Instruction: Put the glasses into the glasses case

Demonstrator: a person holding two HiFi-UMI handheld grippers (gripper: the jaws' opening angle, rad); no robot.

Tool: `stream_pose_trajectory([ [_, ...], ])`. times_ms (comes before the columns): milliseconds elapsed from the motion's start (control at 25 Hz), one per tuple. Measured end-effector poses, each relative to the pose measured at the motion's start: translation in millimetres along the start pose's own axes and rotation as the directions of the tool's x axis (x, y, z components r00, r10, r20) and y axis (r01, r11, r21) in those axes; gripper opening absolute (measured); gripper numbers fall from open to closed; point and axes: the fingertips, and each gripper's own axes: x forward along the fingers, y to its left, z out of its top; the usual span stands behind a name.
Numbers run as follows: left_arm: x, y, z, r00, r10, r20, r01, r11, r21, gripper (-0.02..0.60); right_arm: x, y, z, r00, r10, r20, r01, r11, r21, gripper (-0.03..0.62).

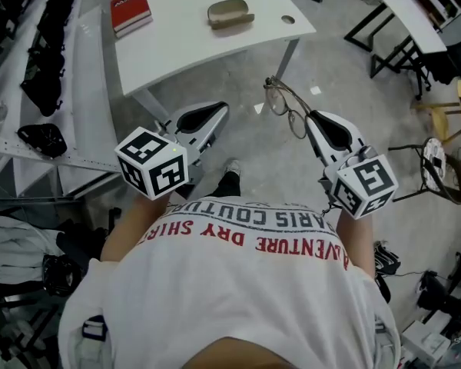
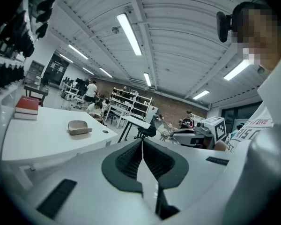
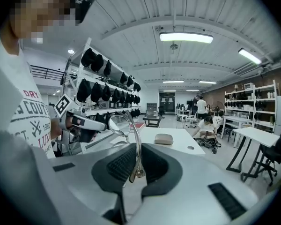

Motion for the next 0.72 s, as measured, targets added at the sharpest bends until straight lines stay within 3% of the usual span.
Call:
stream_pose_trajectory([
  [720,103.2,160.6,59.7,0.997,-0.024,-0.075,0.02,0.999,-0.048,0.029,166.2,-98.3,28.4,0.997,0.012,-0.082,-0.01,1.0,0.026,0.044],
])
